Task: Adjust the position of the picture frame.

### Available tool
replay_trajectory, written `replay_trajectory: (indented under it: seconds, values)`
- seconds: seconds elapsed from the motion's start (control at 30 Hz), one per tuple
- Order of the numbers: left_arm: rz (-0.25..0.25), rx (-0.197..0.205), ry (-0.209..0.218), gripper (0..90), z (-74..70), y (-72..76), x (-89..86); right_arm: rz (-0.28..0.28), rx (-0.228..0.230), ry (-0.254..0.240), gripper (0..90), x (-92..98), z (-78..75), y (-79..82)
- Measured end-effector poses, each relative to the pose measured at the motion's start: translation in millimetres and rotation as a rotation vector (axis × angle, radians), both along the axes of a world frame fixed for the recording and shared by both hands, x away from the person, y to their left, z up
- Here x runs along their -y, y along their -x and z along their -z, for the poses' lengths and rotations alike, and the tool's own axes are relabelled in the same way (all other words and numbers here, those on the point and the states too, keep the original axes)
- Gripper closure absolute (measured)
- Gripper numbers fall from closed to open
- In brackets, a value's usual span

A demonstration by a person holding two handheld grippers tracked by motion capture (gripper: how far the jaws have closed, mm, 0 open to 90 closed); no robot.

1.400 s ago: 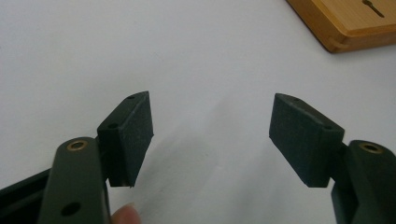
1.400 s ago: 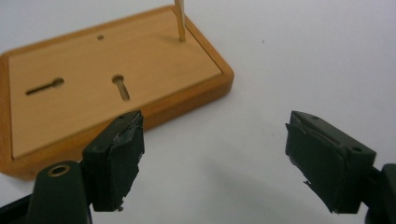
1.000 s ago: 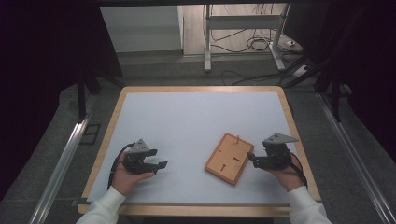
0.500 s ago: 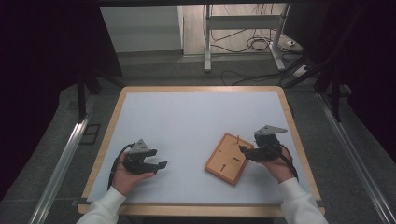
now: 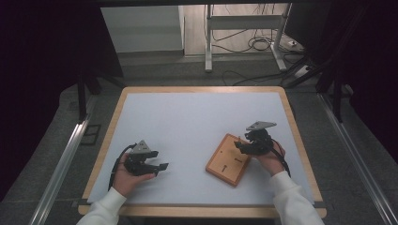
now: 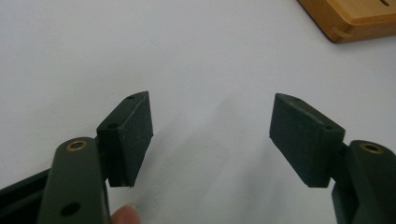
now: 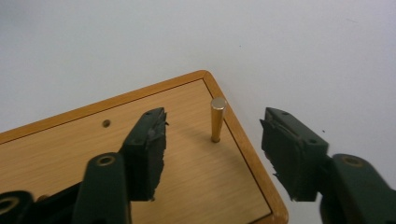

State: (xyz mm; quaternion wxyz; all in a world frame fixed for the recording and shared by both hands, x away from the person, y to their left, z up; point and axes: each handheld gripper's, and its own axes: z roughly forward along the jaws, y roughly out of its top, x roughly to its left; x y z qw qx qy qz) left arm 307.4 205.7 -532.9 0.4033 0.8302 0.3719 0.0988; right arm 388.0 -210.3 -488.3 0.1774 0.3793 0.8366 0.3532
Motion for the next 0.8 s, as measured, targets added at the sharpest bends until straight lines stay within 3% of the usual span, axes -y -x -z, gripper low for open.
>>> replay_trajectory:
  seconds: [0.07,0.1,0.2,0.5,0.6,0.8]
  values:
    - [0.0,-0.002,0.001,29.8,0.2,-0.1,0.0,0.0,-0.004,0.0,46.6,-0.5,2.2,-2.7]
    - [0.0,-0.002,0.0,29.8,0.3,-0.1,0.1,-0.005,-0.012,-0.007,53.3,-0.2,6.9,-7.8]
    - [-0.001,-0.001,0.005,29.8,-0.1,0.3,-0.6,-0.024,-0.02,-0.036,61.2,0.5,12.8,-13.4]
    - [0.018,-0.022,-0.01,29.5,1.9,-0.7,0.5,-0.053,-0.016,-0.043,82.7,-1.2,18.3,-17.6]
    - [0.017,-0.023,-0.01,29.5,2.1,-0.9,0.3,-0.055,-0.012,-0.029,83.4,-2.7,17.8,-16.9]
    - [0.018,-0.023,-0.011,29.5,2.2,-1.0,0.5,-0.042,-0.033,-0.057,83.9,-0.8,17.7,-17.7]
